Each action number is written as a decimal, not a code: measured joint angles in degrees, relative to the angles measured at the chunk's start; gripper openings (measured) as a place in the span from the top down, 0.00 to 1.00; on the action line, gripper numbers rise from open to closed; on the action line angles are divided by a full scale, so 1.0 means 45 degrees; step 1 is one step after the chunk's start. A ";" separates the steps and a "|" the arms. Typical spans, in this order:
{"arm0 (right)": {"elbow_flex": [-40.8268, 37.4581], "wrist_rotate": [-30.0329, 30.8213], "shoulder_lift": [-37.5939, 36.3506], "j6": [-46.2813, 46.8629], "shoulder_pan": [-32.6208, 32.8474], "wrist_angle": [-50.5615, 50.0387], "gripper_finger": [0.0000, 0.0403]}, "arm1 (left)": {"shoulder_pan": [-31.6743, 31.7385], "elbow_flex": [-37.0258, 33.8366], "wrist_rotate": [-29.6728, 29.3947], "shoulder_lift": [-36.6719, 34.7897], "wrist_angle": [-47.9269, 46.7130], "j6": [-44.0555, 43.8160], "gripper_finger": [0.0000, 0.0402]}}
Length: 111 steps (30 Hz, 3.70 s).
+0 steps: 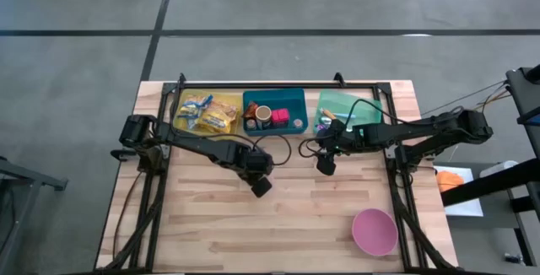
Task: Pick & Place Food Item
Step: Put the red seasoning into the blue bin, then put the red seasoning can into the blue bin
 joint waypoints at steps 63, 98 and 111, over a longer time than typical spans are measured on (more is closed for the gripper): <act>0.0165 0.0046 0.0000 -0.0110 0.0219 0.0340 0.34 | 0.1657 0.0257 -0.0105 -0.2696 -0.0163 0.6721 0.41; 0.0165 0.0021 0.0000 -0.0114 0.0219 0.0371 0.34 | 0.1866 -0.0005 -0.2773 -0.2497 -0.1243 0.9643 0.23; 0.0165 0.0018 0.0000 -0.0114 0.0219 0.0370 0.34 | 0.2585 -0.0914 -0.2282 -0.2065 -0.0785 0.9574 0.04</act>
